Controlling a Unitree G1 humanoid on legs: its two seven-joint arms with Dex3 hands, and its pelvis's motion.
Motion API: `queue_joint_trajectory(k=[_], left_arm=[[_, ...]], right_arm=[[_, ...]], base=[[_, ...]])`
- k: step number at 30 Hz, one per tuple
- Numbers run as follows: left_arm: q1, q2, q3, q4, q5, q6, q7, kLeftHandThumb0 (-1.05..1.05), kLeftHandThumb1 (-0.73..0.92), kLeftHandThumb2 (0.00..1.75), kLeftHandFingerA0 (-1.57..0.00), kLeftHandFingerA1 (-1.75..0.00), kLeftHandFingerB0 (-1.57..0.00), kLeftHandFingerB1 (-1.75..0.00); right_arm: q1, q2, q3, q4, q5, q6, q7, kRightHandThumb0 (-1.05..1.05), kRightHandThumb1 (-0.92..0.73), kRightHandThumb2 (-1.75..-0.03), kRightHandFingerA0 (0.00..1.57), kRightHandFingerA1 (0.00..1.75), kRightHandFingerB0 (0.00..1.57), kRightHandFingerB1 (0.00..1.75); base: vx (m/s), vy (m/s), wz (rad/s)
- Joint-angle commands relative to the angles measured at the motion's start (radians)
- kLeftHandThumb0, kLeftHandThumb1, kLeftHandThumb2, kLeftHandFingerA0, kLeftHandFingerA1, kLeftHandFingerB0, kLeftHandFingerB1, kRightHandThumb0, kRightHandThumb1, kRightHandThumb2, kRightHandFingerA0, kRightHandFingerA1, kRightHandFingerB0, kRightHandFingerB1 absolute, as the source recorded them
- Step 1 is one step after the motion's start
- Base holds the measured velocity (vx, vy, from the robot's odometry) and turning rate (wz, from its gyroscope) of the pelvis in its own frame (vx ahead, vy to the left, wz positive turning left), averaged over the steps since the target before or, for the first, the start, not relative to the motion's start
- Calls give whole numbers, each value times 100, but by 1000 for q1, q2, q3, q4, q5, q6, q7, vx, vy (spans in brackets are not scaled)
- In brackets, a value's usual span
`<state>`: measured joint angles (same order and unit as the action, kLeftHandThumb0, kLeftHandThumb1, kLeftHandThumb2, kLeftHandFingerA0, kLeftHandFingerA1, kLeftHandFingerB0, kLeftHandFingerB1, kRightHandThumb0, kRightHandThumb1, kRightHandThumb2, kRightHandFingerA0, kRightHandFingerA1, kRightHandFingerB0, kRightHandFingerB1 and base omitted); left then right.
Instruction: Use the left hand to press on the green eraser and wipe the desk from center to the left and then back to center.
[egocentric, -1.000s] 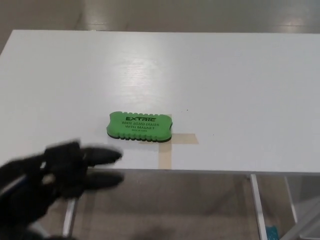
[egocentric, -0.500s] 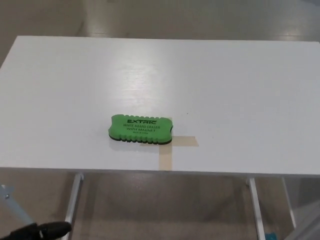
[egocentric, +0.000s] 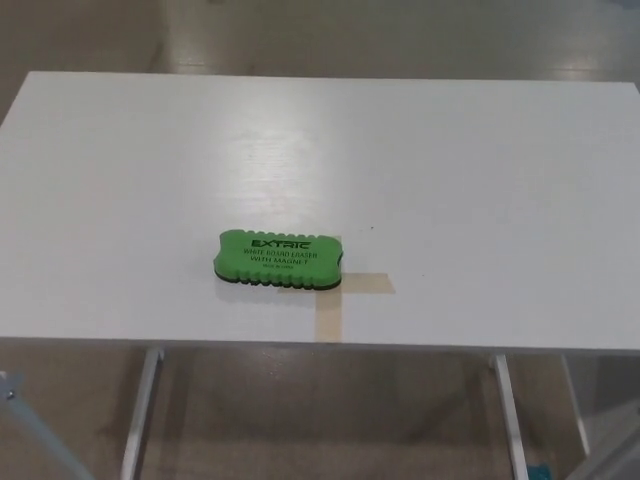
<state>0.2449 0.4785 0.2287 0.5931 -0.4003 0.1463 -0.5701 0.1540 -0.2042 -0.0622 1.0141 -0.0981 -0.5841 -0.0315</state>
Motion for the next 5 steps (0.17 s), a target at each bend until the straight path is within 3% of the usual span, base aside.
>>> queue_joint_trajectory(k=[1,3,4,5], left_arm=[[-139,-10,18,432,131,-225,214,-34,53,57,-63,-52,-45,-35],[-146,-10,13,447,134,-239,215,-34,53,57,-62,-50,-46,-35],[-151,-9,9,461,139,-252,215,-41,42,73,-54,-56,-41,-46],[-154,-8,7,468,141,-258,215,-41,42,73,-54,-56,-41,-46]], right_arm=[[-13,30,-55,33,61,-15,-27,-39,-72,-62,63,51,49,36],[-13,28,-53,37,52,-18,-31,-39,-72,-63,63,52,49,36],[-15,26,-51,39,45,-20,-33,-38,-73,-63,63,52,49,36],[-16,25,-50,39,42,-20,-33,-38,-73,-63,63,52,49,36]], base=[[0,0,0],[0,0,0],[0,0,0],[0,0,0]])
